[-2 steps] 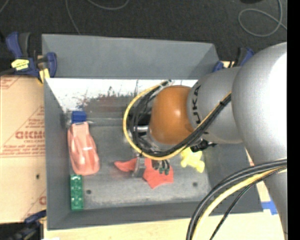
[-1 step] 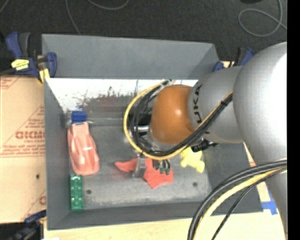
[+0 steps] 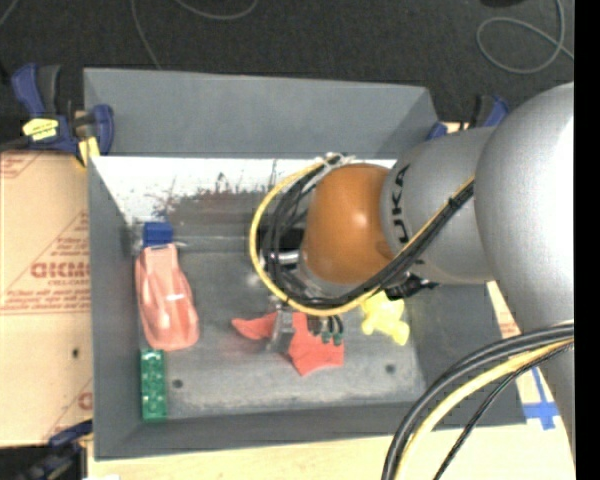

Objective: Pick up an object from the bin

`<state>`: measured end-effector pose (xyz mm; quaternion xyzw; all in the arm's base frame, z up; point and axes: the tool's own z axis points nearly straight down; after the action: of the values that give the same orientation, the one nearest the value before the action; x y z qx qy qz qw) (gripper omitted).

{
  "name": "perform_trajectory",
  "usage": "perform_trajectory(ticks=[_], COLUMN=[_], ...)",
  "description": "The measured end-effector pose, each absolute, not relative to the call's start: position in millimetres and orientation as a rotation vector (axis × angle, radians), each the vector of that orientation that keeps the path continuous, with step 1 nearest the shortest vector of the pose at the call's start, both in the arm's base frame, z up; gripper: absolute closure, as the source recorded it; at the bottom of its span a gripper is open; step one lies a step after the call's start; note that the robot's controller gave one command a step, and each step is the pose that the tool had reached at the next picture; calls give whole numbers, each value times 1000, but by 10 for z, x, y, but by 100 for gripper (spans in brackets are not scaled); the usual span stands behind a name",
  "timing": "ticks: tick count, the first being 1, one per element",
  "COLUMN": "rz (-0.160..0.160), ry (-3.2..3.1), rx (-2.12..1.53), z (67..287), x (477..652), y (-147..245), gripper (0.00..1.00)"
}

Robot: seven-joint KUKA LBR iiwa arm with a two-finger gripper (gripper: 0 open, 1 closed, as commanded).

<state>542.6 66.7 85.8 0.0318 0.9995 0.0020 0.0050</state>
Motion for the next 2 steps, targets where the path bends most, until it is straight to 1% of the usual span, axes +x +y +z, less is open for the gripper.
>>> perform_trajectory(ticks=[2], rz=[8], ry=[3126], rx=[100], z=[942], x=[5437], y=[667], gripper=[100])
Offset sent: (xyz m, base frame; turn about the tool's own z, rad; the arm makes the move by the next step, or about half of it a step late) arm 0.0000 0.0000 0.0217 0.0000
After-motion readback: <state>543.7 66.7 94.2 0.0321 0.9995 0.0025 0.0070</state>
